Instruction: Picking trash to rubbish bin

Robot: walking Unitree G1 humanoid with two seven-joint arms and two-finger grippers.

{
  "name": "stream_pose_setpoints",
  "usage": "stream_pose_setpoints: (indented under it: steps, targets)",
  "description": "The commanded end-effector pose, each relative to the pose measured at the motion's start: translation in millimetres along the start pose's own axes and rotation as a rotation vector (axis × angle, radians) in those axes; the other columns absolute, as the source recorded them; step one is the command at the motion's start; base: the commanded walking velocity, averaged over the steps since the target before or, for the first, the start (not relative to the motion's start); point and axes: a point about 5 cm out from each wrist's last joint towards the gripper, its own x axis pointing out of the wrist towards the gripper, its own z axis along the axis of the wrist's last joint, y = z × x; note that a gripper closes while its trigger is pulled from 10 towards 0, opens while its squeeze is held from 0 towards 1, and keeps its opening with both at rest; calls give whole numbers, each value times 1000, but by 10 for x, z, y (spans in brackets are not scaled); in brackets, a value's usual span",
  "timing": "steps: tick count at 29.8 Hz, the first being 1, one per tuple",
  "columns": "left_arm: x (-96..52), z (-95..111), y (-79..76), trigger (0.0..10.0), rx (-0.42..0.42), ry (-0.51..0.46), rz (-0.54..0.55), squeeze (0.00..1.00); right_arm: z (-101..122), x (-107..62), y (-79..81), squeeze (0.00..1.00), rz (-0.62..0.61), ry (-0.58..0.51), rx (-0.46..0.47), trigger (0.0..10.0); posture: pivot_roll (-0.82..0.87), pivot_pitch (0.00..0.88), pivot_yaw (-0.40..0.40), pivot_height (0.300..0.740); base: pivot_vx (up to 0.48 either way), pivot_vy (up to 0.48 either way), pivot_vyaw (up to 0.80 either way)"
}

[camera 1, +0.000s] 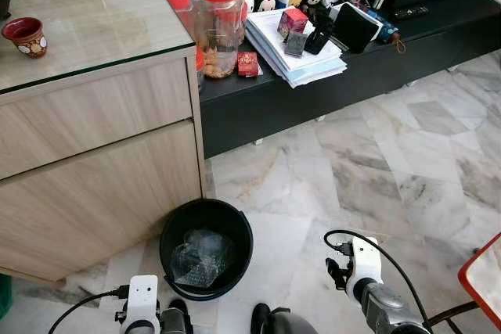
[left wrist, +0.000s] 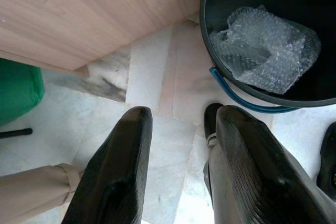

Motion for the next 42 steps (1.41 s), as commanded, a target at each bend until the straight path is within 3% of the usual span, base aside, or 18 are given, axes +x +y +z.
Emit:
stream_pose_setpoints:
  steps: [1, 33, 42]
  targets:
    - [-127, -262, -84, 10000, -7, 106, -23, 0, -151, -46, -82, 0, -27, 48, 9, 10000, 76, 221, -166, 740, -364, 0, 0]
    - [-137, -282, -78, 10000, 5, 107, -32, 0, -198, -64, -104, 0, -35, 46, 30, 10000, 76, 194, -161, 740, -335, 0, 0]
    - [-114, -239, -88, 10000, 17, 98, -32, 0, -200, -67, -107, 0, -31, 41, 36, 10000, 74, 174, -157, 740, -84, 0, 0]
